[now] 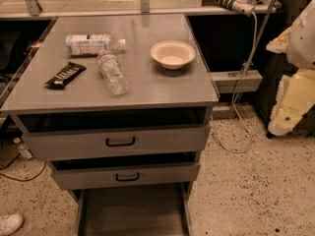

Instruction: Place water bottle into bottom drawer

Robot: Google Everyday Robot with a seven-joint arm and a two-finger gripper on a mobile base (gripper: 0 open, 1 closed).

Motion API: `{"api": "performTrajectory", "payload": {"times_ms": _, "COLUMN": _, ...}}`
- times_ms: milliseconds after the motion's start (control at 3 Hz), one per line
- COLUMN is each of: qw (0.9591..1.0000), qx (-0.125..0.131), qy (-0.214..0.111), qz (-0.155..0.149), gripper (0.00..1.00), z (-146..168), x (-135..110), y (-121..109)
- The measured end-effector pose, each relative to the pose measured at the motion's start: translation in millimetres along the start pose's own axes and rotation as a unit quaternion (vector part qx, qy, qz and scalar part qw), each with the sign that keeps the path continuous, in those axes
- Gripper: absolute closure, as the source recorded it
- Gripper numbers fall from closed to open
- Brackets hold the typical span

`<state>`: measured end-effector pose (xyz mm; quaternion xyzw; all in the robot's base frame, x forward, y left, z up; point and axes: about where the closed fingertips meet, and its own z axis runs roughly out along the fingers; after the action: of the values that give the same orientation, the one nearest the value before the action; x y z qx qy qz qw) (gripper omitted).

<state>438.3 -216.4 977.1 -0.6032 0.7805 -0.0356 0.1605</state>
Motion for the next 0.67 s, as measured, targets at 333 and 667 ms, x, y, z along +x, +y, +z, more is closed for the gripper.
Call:
{"api": "performTrajectory", "payload": {"times_ms": 333, "qw": 1.0000, "qx": 0.000, "qy": 0.000, "qz": 0.000, "gripper": 0.00, "z": 0.0, "x": 0.0, "y": 0.0}}
{"api": "performTrajectory", "payload": {"times_ms": 667, "qw": 0.9998, "qx": 0.007, "qy": 0.020, "qz": -0.005, "gripper": 0.00, "z": -3.7, "x": -7.4, "y": 1.4}}
